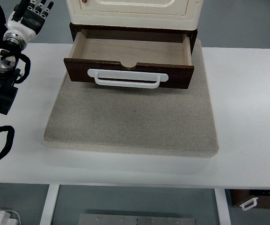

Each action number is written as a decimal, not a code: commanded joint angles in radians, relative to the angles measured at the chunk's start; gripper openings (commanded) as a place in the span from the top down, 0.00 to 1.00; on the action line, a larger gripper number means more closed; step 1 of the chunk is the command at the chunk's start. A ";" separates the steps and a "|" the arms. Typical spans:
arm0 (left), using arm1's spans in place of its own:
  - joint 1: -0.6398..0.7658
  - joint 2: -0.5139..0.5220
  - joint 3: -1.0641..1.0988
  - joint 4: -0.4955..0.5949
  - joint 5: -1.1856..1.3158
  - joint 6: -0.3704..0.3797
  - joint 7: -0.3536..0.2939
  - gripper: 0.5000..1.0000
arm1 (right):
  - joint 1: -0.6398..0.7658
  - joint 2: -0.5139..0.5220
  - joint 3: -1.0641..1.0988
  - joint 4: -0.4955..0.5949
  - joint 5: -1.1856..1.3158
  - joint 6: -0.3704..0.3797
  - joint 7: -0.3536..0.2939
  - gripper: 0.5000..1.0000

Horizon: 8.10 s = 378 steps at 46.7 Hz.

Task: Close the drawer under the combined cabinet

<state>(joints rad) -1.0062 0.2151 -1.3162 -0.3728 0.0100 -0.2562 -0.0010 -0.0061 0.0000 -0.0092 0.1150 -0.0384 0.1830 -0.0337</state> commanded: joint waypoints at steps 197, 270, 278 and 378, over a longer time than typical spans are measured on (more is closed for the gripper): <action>-0.141 0.273 0.977 -0.979 0.726 -0.117 0.363 0.00 | 0.000 0.000 0.000 0.000 0.000 0.001 0.000 0.10; -0.152 0.244 0.902 -0.727 0.749 -0.094 0.338 0.00 | 0.000 0.000 -0.002 0.000 0.000 0.000 0.000 0.10; -0.152 0.244 0.902 -0.716 0.751 -0.090 0.332 0.00 | 0.000 0.000 0.000 0.000 0.000 0.001 0.000 0.10; -0.170 0.290 -0.155 -0.623 0.482 -0.120 0.068 0.00 | 0.000 0.000 0.000 0.000 0.000 0.001 0.000 0.10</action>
<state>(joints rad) -1.1766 0.4750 -1.4747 -1.0429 0.4979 -0.3754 0.0770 -0.0061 0.0000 -0.0095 0.1150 -0.0384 0.1833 -0.0339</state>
